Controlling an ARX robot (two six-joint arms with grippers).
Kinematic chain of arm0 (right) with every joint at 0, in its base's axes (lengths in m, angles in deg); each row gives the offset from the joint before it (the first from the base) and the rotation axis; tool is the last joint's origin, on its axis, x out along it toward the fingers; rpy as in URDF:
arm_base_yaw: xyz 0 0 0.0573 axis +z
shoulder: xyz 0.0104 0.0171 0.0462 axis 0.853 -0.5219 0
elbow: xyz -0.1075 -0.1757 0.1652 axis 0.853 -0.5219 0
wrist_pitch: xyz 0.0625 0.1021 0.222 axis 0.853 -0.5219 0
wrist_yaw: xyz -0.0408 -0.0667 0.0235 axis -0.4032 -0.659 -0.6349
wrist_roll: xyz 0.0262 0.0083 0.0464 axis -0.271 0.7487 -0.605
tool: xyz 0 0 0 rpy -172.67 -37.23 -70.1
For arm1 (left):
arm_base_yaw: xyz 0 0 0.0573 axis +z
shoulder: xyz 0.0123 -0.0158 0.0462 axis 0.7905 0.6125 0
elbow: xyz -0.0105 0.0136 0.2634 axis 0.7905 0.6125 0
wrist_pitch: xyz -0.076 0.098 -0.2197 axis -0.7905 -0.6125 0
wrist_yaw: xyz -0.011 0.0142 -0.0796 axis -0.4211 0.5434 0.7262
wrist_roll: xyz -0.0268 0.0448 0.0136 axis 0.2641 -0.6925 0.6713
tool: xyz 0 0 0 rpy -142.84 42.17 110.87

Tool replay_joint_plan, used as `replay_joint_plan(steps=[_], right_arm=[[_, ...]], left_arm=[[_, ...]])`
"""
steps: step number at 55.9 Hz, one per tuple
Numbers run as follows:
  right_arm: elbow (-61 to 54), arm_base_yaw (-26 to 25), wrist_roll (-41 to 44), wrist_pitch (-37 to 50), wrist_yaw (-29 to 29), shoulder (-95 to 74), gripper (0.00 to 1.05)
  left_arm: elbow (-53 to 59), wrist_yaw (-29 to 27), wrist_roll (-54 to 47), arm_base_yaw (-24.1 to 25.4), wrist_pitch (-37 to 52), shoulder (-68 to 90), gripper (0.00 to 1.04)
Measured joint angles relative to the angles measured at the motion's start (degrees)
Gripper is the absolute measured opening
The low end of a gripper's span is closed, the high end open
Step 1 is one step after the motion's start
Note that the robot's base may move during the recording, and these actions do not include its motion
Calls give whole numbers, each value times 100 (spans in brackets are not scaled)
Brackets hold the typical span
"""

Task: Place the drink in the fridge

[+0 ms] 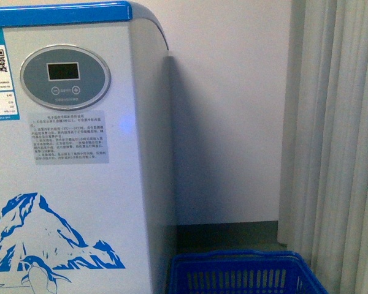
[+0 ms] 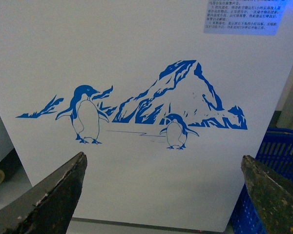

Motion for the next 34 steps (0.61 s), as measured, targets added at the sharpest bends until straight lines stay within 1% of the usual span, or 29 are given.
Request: replay_joint_plan(steps=[3, 7, 17, 18, 20, 23, 25, 30, 34], right_arm=[[-118, 37, -17, 35, 9, 28, 42], [-240, 111, -35, 391, 17, 66, 42], [-236, 232, 24, 529, -136, 221, 42], [-210, 227, 59, 463, -105, 216, 42], [-98, 271, 144, 33, -114, 225, 42], [-109, 481, 214, -490, -367, 330, 42], [-227, 721, 260, -643, -608, 431, 42], [-409, 1246, 302, -726, -1139, 658, 42], [-474, 1488, 310, -743, -1351, 772, 42]], left_arm=[[0, -2, 0, 0, 0, 0, 97], [0, -2, 0, 0, 0, 0, 97], [0, 0, 0, 0, 0, 0, 97], [0, 0, 0, 0, 0, 0, 97], [0, -2, 0, 0, 0, 0, 97], [0, -2, 0, 0, 0, 0, 97], [0, -2, 0, 0, 0, 0, 97], [0, 0, 0, 0, 0, 0, 97], [0, -2, 0, 0, 0, 0, 97]])
